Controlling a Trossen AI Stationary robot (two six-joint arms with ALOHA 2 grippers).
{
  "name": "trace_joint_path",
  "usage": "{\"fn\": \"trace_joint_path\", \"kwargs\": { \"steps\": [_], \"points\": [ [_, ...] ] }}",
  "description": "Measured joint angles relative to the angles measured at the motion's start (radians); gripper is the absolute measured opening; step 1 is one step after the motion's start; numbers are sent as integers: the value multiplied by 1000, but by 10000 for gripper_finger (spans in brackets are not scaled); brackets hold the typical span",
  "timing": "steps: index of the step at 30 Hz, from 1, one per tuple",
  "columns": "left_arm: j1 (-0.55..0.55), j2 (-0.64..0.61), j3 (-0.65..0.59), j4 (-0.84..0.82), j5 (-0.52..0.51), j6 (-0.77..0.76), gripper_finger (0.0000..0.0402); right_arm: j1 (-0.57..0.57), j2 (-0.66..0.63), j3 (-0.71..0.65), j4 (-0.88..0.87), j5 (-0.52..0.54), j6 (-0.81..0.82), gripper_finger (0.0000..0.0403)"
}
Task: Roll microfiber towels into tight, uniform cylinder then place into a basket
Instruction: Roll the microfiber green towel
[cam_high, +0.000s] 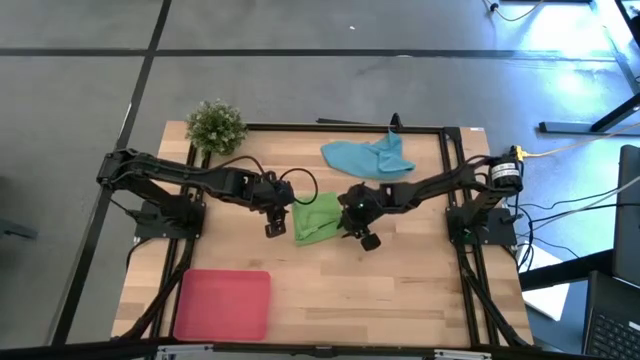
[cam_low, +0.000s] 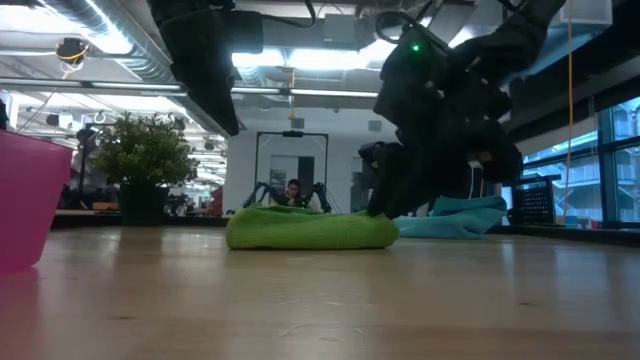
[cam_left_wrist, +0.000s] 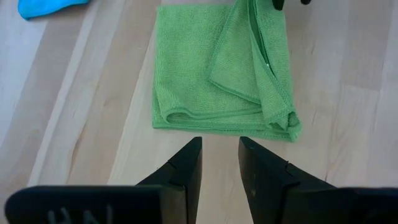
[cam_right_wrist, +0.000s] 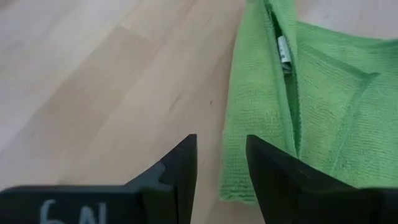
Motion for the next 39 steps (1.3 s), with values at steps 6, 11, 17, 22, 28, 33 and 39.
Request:
{"fn": "trace_joint_path", "kwargs": {
  "steps": [6,11,17,22,28,33,39],
  "points": [
    [0,0,0,3,0,-1,96,12,42,-35,48,89,2,139],
    [0,0,0,4,0,-2,96,11,82,-32,71,107,8,139],
    [0,0,0,3,0,-3,96,12,91,-31,87,148,126,109],
    [0,0,0,3,0,-2,96,12,92,-31,85,176,219,25],
    [0,0,0,3,0,0,96,-12,96,0,53,72,328,12],
    [0,0,0,3,0,1,96,-64,100,78,-68,-74,400,6],
    [0,0,0,3,0,6,96,-133,100,192,-211,-237,445,4]
  ]
}}
